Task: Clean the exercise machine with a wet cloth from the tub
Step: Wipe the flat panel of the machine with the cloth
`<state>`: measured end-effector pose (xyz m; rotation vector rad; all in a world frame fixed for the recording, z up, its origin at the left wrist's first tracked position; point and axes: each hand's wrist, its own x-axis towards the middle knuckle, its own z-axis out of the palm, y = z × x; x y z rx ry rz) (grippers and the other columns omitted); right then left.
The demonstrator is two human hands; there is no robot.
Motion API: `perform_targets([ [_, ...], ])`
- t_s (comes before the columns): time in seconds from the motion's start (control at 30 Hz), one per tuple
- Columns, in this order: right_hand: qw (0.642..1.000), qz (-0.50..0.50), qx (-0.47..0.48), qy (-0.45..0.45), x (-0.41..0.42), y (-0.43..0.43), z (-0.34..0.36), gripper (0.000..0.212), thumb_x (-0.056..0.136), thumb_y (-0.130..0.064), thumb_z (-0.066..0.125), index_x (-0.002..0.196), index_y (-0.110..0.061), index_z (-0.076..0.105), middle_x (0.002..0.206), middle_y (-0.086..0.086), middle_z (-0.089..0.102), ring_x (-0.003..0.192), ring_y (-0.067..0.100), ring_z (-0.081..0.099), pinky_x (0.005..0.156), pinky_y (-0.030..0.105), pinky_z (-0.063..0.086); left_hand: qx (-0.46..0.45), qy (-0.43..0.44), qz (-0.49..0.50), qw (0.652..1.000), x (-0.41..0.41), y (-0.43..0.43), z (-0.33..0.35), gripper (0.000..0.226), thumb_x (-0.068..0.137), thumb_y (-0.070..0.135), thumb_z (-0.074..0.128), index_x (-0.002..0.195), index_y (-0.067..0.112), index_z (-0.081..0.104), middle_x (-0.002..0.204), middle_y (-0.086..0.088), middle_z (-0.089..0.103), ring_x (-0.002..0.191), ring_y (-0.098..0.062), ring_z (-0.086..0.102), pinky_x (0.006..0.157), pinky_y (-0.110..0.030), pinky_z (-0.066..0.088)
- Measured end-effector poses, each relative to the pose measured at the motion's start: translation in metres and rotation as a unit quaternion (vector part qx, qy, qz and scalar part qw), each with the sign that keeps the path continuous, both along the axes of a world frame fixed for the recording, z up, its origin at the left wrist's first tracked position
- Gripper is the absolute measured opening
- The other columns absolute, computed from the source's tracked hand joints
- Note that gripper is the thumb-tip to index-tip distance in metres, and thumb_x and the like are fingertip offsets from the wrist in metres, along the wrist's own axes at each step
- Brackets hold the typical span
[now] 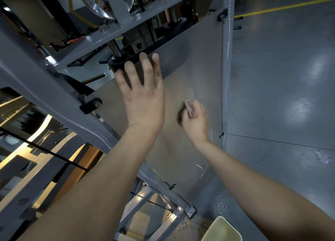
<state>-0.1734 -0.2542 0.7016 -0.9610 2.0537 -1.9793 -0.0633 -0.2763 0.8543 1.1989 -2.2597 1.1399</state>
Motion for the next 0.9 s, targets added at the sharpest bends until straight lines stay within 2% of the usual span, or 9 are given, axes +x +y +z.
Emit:
perform_targets([
  [0.07, 0.999, 0.028, -0.01, 0.045, -0.006, 0.0, -0.002, 0.012, 0.085, -0.009, 0.054, 0.088, -0.015, 0.065, 0.093, 0.01, 0.068, 0.085, 0.024, 0.058, 0.077, 0.028, 0.044, 0.0, 0.0, 0.003, 1.0, 0.0, -0.001, 0.0, 0.112, 0.081, 0.036, 0.083, 0.162, 0.005, 0.012, 0.158, -0.025, 0.025, 0.136, -0.053, 0.036, 0.114, -0.068, 0.025],
  [0.17, 0.991, -0.064, 0.046, -0.111, -0.027, -0.017, 0.001, 0.012, 0.083, -0.03, 0.047, 0.071, -0.031, 0.048, 0.076, 0.009, 0.065, 0.073, 0.03, 0.063, 0.071, 0.045, 0.056, 0.001, 0.0, 0.006, 1.0, 0.0, 0.0, 0.0, 0.114, 0.078, 0.037, 0.085, 0.162, 0.005, 0.013, 0.157, -0.025, 0.026, 0.136, -0.053, 0.038, 0.114, -0.067, 0.027],
  [0.2, 0.99, -0.07, 0.043, -0.118, -0.028, -0.017, 0.003, 0.014, 0.082, -0.032, 0.046, 0.069, -0.034, 0.044, 0.072, 0.006, 0.063, 0.071, 0.028, 0.061, 0.069, 0.047, 0.056, 0.001, 0.0, 0.008, 1.0, 0.0, 0.001, 0.0, 0.115, 0.078, 0.037, 0.085, 0.162, 0.005, 0.013, 0.157, -0.024, 0.026, 0.136, -0.053, 0.038, 0.114, -0.067, 0.027],
  [0.33, 1.0, -0.007, -0.018, -0.001, -0.021, -0.006, 0.018, 0.019, 0.09, -0.015, 0.055, 0.079, -0.03, 0.056, 0.085, 0.004, 0.061, 0.081, 0.023, 0.057, 0.072, 0.034, 0.046, 0.002, 0.004, 0.001, 1.0, 0.0, -0.002, 0.0, 0.111, 0.081, 0.036, 0.082, 0.162, 0.005, 0.013, 0.158, -0.025, 0.027, 0.136, -0.053, 0.037, 0.114, -0.068, 0.026],
  [0.47, 0.993, -0.078, 0.0, -0.089, -0.03, -0.017, 0.016, 0.026, 0.091, -0.03, 0.048, 0.067, -0.029, 0.038, 0.072, 0.009, 0.061, 0.07, 0.029, 0.056, 0.065, 0.041, 0.05, 0.012, 0.007, -0.003, 1.0, 0.0, 0.002, 0.001, 0.112, 0.08, 0.035, 0.082, 0.162, 0.005, 0.012, 0.158, -0.025, 0.026, 0.137, -0.053, 0.036, 0.114, -0.068, 0.025],
  [0.6, 0.999, -0.031, -0.02, -0.004, -0.028, -0.011, 0.02, 0.022, 0.092, -0.016, 0.053, 0.075, -0.026, 0.045, 0.081, 0.007, 0.058, 0.075, 0.018, 0.049, 0.066, 0.023, 0.038, 0.011, 0.007, -0.006, 1.0, 0.0, 0.0, 0.001, 0.11, 0.082, 0.035, 0.081, 0.162, 0.004, 0.012, 0.158, -0.025, 0.027, 0.136, -0.053, 0.036, 0.114, -0.068, 0.025],
  [0.7, 0.992, -0.09, -0.003, -0.09, -0.035, -0.017, 0.015, 0.031, 0.093, -0.024, 0.05, 0.066, -0.026, 0.034, 0.071, 0.011, 0.054, 0.068, 0.025, 0.046, 0.061, 0.035, 0.036, 0.02, 0.011, -0.008, 1.0, 0.0, 0.001, 0.001, 0.11, 0.081, 0.033, 0.081, 0.162, 0.005, 0.012, 0.158, -0.025, 0.026, 0.136, -0.054, 0.035, 0.115, -0.069, 0.023],
  [0.83, 0.999, -0.008, -0.022, 0.034, -0.026, -0.009, 0.024, 0.015, 0.094, -0.011, 0.057, 0.081, -0.018, 0.057, 0.087, 0.005, 0.059, 0.078, 0.016, 0.05, 0.067, 0.021, 0.036, 0.01, 0.01, -0.007, 1.0, -0.001, 0.0, 0.0, 0.108, 0.084, 0.035, 0.079, 0.162, 0.005, 0.011, 0.158, -0.025, 0.026, 0.137, -0.054, 0.036, 0.115, -0.068, 0.024],
  [0.9, 1.0, -0.022, -0.003, -0.01, -0.034, -0.007, 0.014, 0.021, 0.096, -0.012, 0.056, 0.077, -0.02, 0.052, 0.081, 0.003, 0.056, 0.074, 0.017, 0.05, 0.065, 0.023, 0.037, 0.016, 0.008, -0.007, 1.0, 0.001, 0.001, 0.001, 0.108, 0.084, 0.036, 0.079, 0.162, 0.005, 0.011, 0.159, -0.025, 0.026, 0.137, -0.053, 0.036, 0.115, -0.068, 0.025],
])
